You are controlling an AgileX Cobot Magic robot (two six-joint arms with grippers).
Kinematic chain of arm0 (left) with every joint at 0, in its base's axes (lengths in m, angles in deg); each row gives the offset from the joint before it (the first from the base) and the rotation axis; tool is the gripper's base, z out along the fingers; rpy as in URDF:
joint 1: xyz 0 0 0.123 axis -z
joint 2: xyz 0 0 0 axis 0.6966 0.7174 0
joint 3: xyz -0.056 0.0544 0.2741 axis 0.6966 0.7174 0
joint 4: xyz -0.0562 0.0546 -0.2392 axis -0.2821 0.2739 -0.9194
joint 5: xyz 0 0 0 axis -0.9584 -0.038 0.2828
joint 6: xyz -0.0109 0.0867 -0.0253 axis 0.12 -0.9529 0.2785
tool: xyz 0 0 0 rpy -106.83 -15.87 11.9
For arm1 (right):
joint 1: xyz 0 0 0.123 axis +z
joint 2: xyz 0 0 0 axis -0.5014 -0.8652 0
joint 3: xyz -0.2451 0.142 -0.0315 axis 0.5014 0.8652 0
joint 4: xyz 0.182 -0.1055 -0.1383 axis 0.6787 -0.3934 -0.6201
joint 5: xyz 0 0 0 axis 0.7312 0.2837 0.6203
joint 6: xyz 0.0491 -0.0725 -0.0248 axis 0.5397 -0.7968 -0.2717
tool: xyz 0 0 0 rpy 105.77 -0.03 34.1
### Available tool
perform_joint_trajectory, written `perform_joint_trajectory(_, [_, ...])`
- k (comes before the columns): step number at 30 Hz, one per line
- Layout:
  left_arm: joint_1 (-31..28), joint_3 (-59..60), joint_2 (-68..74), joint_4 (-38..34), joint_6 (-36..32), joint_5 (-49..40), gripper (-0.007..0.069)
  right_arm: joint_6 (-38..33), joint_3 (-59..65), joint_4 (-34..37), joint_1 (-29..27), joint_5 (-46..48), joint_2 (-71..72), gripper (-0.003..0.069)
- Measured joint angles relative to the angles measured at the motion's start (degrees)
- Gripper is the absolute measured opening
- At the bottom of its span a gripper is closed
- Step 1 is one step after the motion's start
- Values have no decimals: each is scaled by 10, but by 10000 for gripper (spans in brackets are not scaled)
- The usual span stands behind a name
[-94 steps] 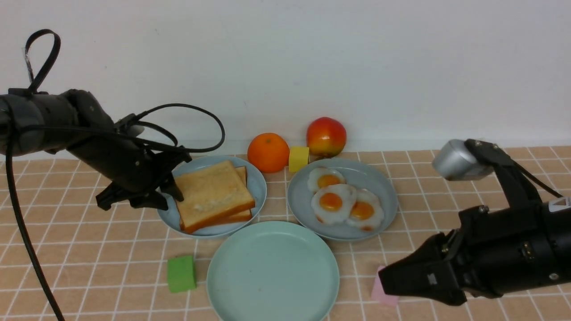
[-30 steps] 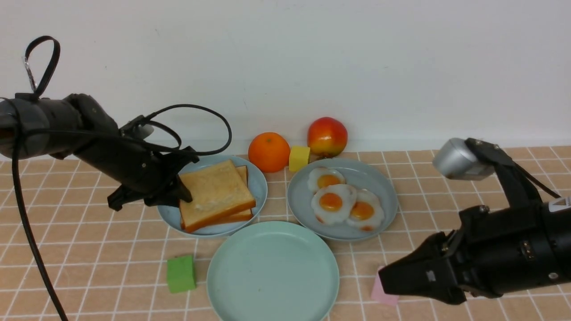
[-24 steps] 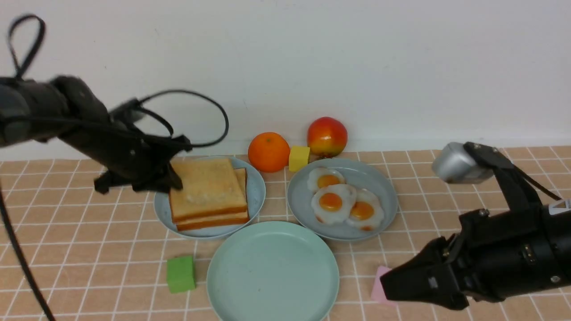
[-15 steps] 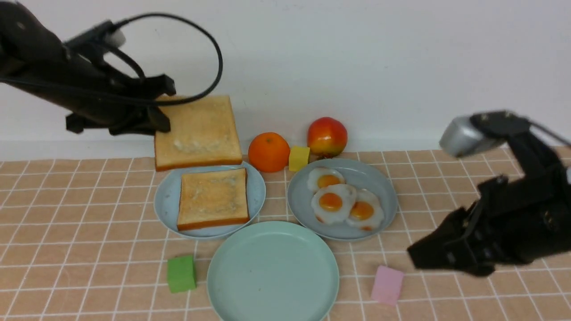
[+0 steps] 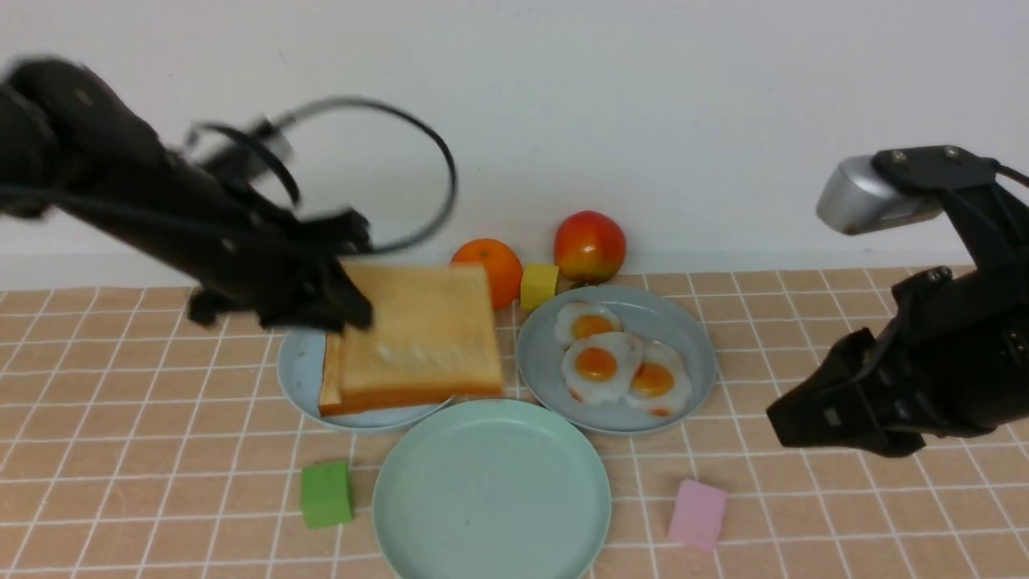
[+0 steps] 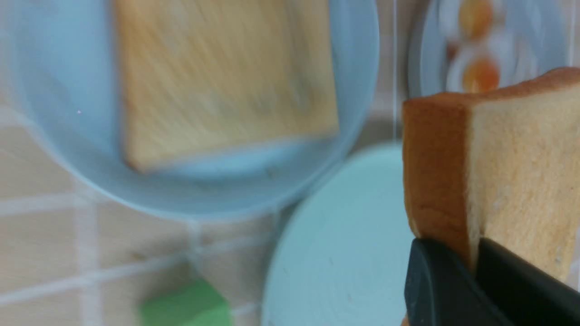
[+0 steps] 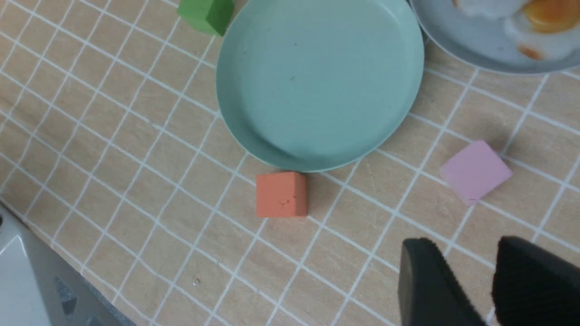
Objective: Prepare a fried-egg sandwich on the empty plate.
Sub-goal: Use the left arm to put a slice of bread into the empty plate in the middle
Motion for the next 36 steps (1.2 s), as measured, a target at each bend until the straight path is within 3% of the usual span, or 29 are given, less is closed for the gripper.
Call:
perform_joint_trajectory(7, [65, 56, 54, -29, -27, 69, 66, 1, -1, -1, 0, -1, 0, 241])
perform_joint_trajectory(14, [73, 56, 78, -29, -21, 90, 73, 1, -1, -1, 0, -1, 0, 241])
perform_joint_trajectory(21, [73, 56, 78, -12, -12, 78, 243, 1, -1, -1, 0, -26, 0, 241])
perform_joint_trajectory(25, [73, 56, 78, -3, -10, 54, 380, 1, -1, -1, 0, -53, 0, 241])
perform_joint_trajectory(30, [73, 37, 68, 26, -3, 24, 447, 2, -1, 0, 0, -71, 0, 241])
perform_joint_trajectory(36, [73, -23, 22, 117, 46, -22, 455, 3, -1, 0, 0, -73, 0, 241])
